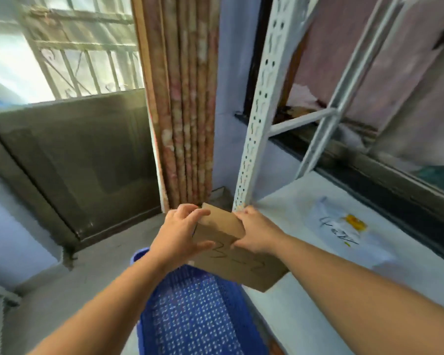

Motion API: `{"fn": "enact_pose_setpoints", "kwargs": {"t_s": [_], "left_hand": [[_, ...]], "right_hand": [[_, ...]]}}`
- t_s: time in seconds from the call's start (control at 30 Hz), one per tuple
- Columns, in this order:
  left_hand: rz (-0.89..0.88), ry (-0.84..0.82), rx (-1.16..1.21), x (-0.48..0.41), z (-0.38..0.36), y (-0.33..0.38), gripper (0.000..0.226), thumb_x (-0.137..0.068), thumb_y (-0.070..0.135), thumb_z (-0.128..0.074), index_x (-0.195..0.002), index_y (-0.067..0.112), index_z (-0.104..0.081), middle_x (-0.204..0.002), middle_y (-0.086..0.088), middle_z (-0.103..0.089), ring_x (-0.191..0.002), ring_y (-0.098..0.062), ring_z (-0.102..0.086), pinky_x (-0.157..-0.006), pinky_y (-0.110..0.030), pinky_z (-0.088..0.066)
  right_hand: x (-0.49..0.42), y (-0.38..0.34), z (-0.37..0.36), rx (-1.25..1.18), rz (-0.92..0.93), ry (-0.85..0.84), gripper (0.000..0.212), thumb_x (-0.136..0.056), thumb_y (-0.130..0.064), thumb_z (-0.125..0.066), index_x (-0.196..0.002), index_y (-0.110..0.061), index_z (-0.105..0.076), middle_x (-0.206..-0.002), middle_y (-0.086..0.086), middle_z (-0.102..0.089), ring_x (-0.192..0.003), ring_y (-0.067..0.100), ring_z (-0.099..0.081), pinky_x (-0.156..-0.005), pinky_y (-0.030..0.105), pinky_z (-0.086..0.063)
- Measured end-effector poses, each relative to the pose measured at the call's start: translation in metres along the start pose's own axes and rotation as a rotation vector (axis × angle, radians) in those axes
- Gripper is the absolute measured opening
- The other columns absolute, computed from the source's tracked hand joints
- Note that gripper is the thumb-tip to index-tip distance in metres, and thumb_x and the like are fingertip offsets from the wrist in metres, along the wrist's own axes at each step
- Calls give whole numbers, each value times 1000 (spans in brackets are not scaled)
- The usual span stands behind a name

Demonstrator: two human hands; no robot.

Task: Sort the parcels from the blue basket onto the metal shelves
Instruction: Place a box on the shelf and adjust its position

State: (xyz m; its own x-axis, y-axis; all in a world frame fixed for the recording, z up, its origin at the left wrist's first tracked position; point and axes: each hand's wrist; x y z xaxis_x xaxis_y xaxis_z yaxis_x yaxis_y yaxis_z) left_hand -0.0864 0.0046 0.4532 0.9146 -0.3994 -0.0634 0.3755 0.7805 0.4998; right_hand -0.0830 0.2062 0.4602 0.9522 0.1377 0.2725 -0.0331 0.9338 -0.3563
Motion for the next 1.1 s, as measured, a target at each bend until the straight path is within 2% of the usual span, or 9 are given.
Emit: {"fn": "enact_pose_setpoints", "kwargs": {"t_s": [0.1, 0.2, 0.37, 0.5, 0.67, 0.77, 0.9, 1.0, 1.1], "left_hand": [[-136, -151, -201, -6, -5, 47, 80, -72, 45, -74, -141, 34, -36, -147, 1, -28, -131, -27, -32, -108, -36, -35], [-162, -203, -233, -8, -18, 94, 81, -76, 38, -68, -146, 30, -26, -151, -1, -24, -133, -29, -32, -109, -38, -33], [-298, -346, -174, -7, -27, 176, 79, -73, 35, -77, -140, 21, -37, -133, -1, -42, -113, -23, -50, -96, -34, -44], [-337, -356, -110, -13, -31, 239, 73, -72, 29, -80, -134, 25, -42, -126, 3, -42, -104, -16, -47, -92, -32, -47], [-341, -375, 12, -3, -47, 294, 69, -74, 19, -79, -132, 27, -42, -126, 1, -41, -113, -21, -46, -96, -41, -48], [-364, -430, 53, 17, -66, 335, 67, -71, 16, -81, -129, 25, -47, -123, -1, -45, -110, -23, -48, -96, -42, -47], [-430, -446, 30, 44, -88, 395, 64, -73, 20, -80, -128, 28, -47, -120, 0, -47, -107, -22, -47, -96, -41, -46], [-450, -434, 74, 61, -97, 434, 66, -71, 18, -81, -128, 27, -47, -121, -2, -45, -108, -23, -46, -95, -45, -46], [-469, -422, 110, 84, -105, 463, 69, -67, 17, -83, -127, 25, -49, -125, -6, -44, -111, -27, -46, -97, -49, -45]], "right_hand": [[47, 23, 18, 2, -57, 10, 91, -78, -39, -74, -151, -18, -23, -152, 4, -25, -136, 23, -34, -110, 32, -29], [96, 46, 35, 17, -110, 52, 87, -81, -37, -71, -151, -19, -23, -147, 3, -30, -130, 23, -40, -103, 30, -35], [179, 84, 57, 139, -155, 94, 85, -81, -41, -69, -150, -24, -21, -148, 0, -28, -129, 26, -40, -102, 37, -37], [255, 132, 85, 165, -300, 185, 87, -77, -47, -71, -148, -38, -21, -150, 0, -21, -130, 29, -36, -109, 41, -30], [377, 209, 97, 73, -584, 298, 82, -78, -40, -71, -144, -45, -23, -151, 1, -14, -135, 31, -32, -107, 45, -36], [438, 234, 95, 23, -647, 282, 85, -82, -31, -68, -147, -44, -16, -148, 5, -28, -133, 27, -37, -105, 43, -39], [497, 257, 93, -204, -677, 308, 93, -80, -29, -73, -149, -42, -12, -137, 9, -48, -117, 25, -52, -94, 38, -47], [533, 270, 92, -416, -684, 439, 96, -78, -30, -77, -150, -36, -13, -145, 5, -39, -124, 24, -46, -101, 38, -42], [561, 272, 87, -437, -671, 545, 96, -78, -33, -77, -151, -33, -14, -152, 4, -22, -133, 25, -35, -106, 34, -34]]}}
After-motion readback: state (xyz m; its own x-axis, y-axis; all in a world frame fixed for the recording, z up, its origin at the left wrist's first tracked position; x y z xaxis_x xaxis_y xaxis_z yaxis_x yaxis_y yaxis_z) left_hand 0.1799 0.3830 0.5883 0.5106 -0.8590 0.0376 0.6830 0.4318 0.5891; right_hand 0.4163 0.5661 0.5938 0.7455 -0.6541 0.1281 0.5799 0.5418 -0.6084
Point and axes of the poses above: each hand's wrist, its own x-axis away from the middle knuckle, its own z-axis out of the back of the hand, y = z × x
